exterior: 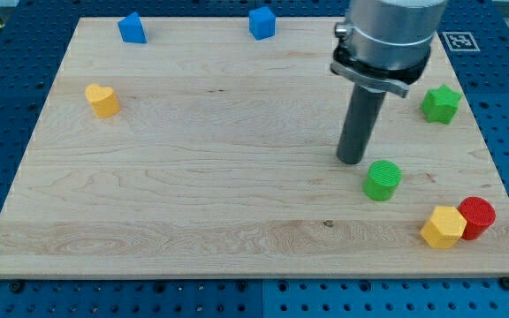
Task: Move the green circle diagonally top left of the yellow hexagon
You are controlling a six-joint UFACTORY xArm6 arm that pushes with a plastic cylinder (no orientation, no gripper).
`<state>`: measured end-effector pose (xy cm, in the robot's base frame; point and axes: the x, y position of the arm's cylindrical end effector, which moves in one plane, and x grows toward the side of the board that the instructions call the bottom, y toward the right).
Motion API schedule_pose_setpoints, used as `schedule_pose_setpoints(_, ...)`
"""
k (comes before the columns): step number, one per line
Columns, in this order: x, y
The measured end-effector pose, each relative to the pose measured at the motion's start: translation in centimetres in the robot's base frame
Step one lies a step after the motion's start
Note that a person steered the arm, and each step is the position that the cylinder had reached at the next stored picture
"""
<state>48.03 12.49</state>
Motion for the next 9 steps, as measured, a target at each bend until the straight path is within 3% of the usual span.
schedule_pose_setpoints(2, 2.6, 6.4)
schedule_pose_setpoints(3, 2.4, 8.6)
schedule_pose_setpoints(4, -0.4, 9.2)
schedule_pose_setpoints(6, -1.9, 4.6)
schedule_pose_setpoints(9, 0.6, 0.4)
